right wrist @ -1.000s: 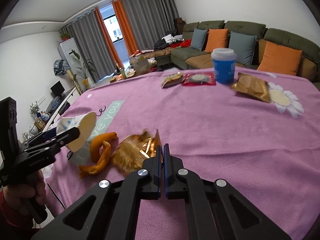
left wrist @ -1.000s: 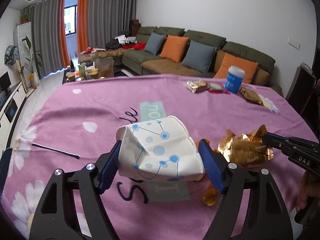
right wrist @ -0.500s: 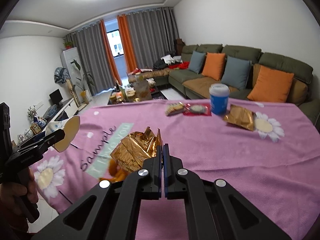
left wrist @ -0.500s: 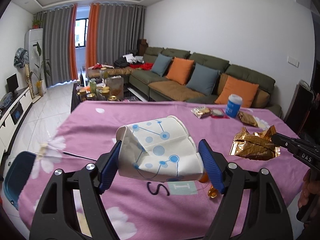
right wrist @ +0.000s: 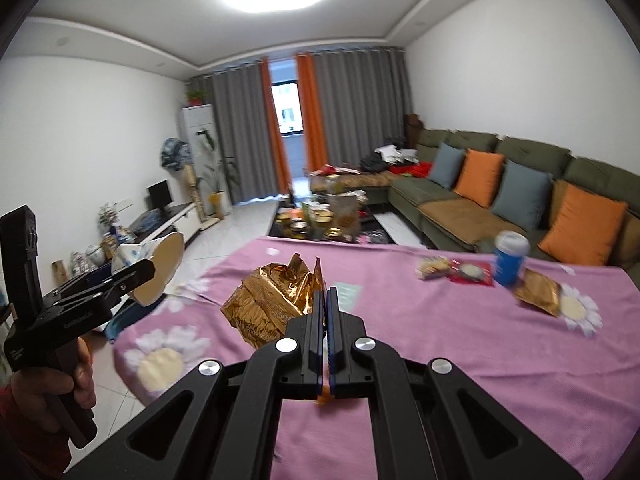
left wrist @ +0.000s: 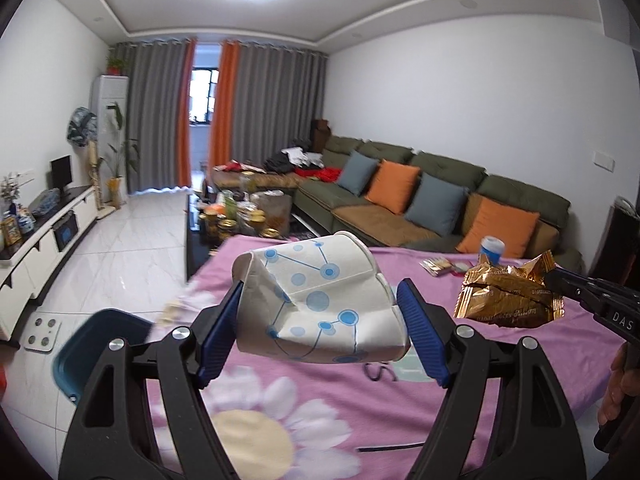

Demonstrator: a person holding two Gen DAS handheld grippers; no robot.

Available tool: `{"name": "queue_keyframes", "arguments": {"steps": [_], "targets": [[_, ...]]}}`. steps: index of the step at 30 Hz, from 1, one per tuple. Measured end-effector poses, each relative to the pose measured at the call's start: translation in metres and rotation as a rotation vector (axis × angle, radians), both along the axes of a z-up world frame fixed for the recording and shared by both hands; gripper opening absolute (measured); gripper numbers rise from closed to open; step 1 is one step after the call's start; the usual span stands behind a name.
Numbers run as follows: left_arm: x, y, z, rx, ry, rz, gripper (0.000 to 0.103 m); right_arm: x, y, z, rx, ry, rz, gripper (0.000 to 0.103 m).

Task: Collect trash
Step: 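Carry the blue-dotted paper and gold wrapper over the teal bin and open both grippers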

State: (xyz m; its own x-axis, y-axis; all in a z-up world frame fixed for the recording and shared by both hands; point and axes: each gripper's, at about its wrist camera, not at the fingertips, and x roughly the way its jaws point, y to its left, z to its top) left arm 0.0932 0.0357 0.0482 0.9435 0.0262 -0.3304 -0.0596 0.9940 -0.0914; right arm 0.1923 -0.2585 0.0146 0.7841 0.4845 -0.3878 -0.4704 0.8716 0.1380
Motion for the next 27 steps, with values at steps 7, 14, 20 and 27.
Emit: {"name": "queue_keyframes", "arguments": {"steps": [7,14,20,27], "targets": [[-0.043,0.042,0.011,-0.005,-0.042,0.099,0.075,-0.015,0.049,0.014,-0.005,-0.045,0.114,0.000],[-0.087,0.083,0.020,-0.004,-0.067,0.211,0.076,-0.025,0.097,0.019,-0.005,-0.060,0.221,0.000],[-0.118,0.116,0.022,-0.009,-0.069,0.306,0.076,-0.031,0.138,0.022,-0.022,-0.079,0.297,0.000],[-0.137,0.152,0.021,-0.019,-0.066,0.397,0.076,-0.029,0.179,0.027,-0.052,-0.100,0.366,0.000]]}}
